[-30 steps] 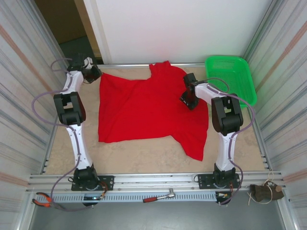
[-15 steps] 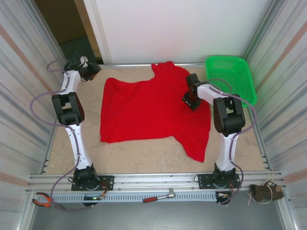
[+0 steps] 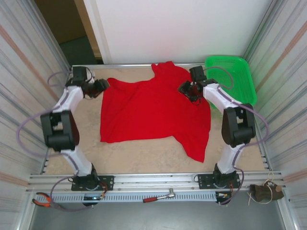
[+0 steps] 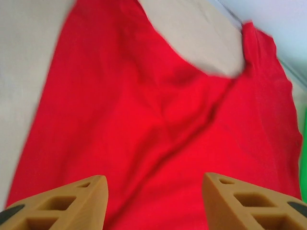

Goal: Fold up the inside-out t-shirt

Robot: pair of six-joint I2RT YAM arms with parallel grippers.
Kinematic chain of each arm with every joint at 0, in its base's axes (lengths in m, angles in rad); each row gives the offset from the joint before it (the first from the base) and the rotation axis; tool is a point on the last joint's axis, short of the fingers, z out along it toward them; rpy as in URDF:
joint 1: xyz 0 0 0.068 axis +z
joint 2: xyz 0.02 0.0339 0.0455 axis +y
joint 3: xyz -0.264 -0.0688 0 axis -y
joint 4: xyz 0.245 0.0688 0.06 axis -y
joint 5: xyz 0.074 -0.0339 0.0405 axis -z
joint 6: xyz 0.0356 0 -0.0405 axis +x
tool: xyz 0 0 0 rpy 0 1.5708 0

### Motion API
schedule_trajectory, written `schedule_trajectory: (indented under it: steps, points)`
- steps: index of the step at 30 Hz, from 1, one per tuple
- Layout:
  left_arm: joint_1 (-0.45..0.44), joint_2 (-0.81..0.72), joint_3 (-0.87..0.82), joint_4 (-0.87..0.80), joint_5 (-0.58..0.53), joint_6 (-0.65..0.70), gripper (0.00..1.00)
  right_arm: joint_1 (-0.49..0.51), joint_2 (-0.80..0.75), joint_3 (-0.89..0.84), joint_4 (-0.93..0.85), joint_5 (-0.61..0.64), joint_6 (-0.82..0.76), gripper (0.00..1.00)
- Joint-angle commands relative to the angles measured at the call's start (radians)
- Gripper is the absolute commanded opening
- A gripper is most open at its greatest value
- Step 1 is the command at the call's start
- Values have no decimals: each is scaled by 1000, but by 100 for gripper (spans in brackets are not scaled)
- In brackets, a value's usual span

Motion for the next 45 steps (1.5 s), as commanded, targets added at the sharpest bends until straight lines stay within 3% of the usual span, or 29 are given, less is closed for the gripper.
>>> schedule_trajectory:
  steps: [1, 7, 13, 17, 20, 27, 29, 30, 33, 39, 45]
  points:
    - [-14, -211, -231, 60, -36, -45, 56, 10, -97, -115, -59, 4, -25, 53]
    - [-79, -594, -568, -12, -124, -214, 59, 129, -337, -286, -166, 117, -68, 58]
    - [-129, -822, -722, -128, -232, -315, 61, 256, -540, -453, -302, 207, 1, 63]
    - [-129, -829, -775, -114, -260, -305, 61, 336, -648, -581, -361, 257, 91, 68]
    - [-129, -765, -784, -74, -263, -286, 62, 342, -696, -660, -346, 248, 139, 68]
    - [-129, -625, -784, 3, -294, -252, 61, 341, -678, -693, -343, 253, 148, 69]
    - [-126, -609, -798, 20, -305, -240, 56, 340, -675, -699, -345, 259, 149, 69]
    - [-123, -604, -805, 27, -305, -236, 46, 339, -674, -702, -345, 260, 151, 69]
    - [-101, -615, -818, 38, -275, -218, 0, 339, -684, -707, -355, 255, 154, 69]
    - [-71, -824, -777, -114, -259, -230, 0, 359, -725, -708, -408, 210, 117, 68]
    - [-49, -960, -728, -210, -263, -236, 0, 491, -699, -678, -468, 212, 94, 62]
